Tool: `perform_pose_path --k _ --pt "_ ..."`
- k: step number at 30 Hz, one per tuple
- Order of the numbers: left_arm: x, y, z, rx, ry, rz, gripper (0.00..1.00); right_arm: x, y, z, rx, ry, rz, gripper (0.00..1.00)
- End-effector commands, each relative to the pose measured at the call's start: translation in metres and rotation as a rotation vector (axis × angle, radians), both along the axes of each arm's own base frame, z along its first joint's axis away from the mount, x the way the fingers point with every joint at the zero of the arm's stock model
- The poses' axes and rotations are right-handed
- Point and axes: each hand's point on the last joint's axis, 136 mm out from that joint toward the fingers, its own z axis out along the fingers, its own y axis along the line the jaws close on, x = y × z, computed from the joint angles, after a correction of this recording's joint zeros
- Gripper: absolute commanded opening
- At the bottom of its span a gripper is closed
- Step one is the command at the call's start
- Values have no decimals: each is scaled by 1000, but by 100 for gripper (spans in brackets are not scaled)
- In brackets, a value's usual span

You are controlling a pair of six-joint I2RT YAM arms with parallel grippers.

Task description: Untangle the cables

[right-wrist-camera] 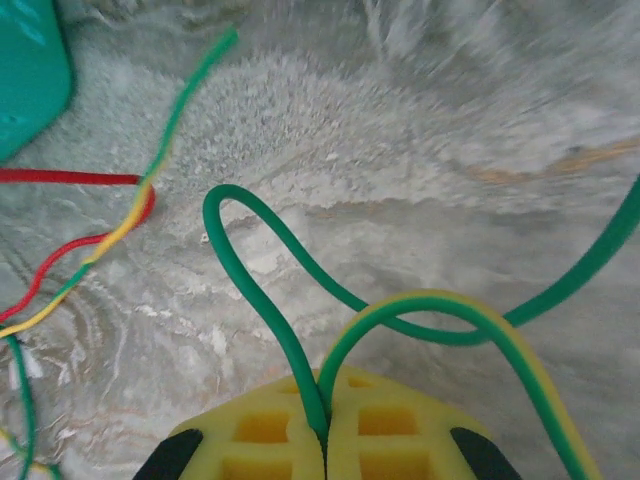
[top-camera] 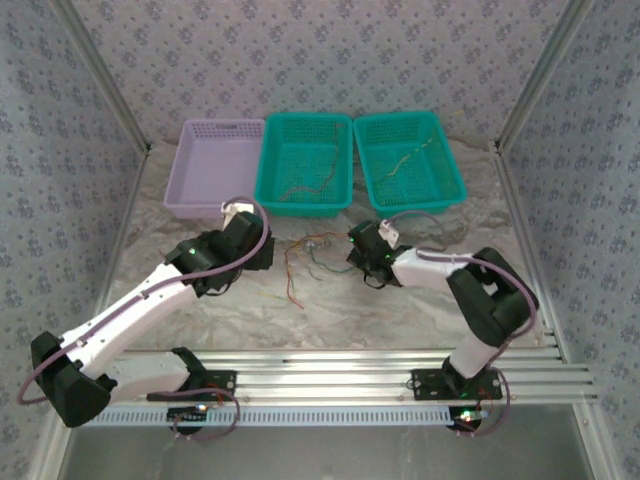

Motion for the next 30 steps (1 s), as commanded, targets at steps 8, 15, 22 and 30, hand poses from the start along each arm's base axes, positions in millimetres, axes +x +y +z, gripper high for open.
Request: perform_pose_path --k 8,15,22,30 --pt "-6 -36 8 -152 13 -83 100 -21 -26 110 -34 -233 17 0" --pt "-12 -69 16 -244 21 -183 100 -33 -27 164 52 -321 112 0" --pt "-32 -97 39 -496 -21 -323 100 -43 -38 202 179 -391 188 0" --pt "-49 -125 31 -598 9 -418 100 -47 -33 229 301 -462 253 0"
